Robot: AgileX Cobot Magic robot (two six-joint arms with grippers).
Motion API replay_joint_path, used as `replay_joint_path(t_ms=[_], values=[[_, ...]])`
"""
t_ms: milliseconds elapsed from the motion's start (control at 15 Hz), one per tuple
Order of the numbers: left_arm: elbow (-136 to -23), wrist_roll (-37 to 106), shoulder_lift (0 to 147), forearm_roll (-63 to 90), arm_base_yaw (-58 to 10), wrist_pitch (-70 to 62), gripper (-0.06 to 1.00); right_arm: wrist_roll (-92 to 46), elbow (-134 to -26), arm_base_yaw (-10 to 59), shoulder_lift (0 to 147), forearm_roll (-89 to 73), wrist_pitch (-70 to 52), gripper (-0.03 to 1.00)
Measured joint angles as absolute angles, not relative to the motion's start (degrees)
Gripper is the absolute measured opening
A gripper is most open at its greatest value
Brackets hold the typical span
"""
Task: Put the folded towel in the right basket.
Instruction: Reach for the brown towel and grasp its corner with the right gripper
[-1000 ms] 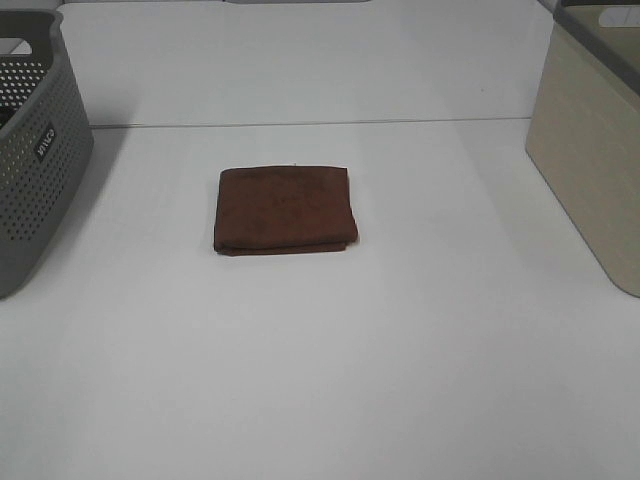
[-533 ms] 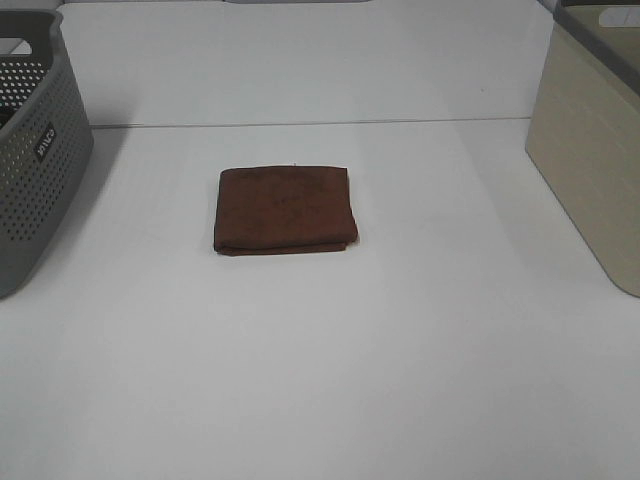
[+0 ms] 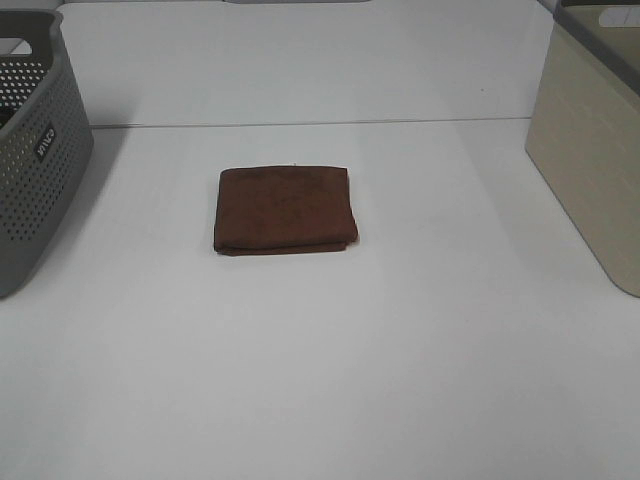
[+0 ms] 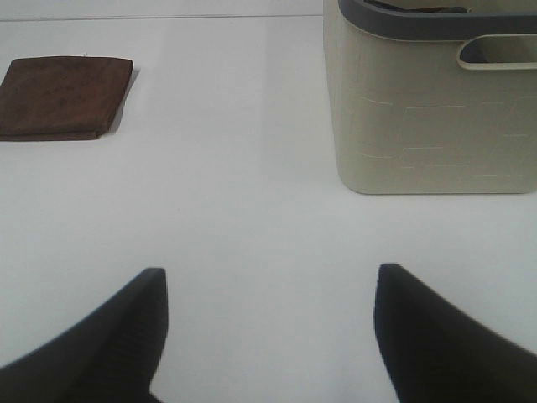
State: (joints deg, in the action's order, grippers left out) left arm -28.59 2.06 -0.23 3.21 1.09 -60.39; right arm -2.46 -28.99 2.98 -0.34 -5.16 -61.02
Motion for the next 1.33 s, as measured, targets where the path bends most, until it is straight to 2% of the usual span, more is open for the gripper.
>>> replay_joint_path(t_ms=[800,867,1000,1067,1133,1333], values=[[-28.6,2.1,-0.2,3.2,1.1,-60.4,0.97,-2.5,-29.7,3.0,1.1,-5.2,-59.2,0.66],[-28.6,2.1,-0.2,3.2,1.1,-60.4,0.97,-2.5,-30.2,3.0,3.4,-5.3,-56.0,0.66],[-28.6,2.1,-0.2,3.2,1.1,-60.4,0.97,-2.5,-33.1,3.0,15.6,-7.0,-42.1,0.66],[-28.6,2.1,-0.2,3.2,1.1,-60.4,0.97,-2.5,-33.1,3.0,15.6,-7.0,-42.1,0.66],[-28.6,2.1,-0.2,3.2,1.1,-60.4,0.97,-3.8,-35.8,3.0,25.8,-10.0,-34.5,0.66],[-28.6,2.1,-0.2,3.2,1.1,-60.4,0.97,-9.9,-43.4,3.0,44.0,-13.8,-29.6,0.66]])
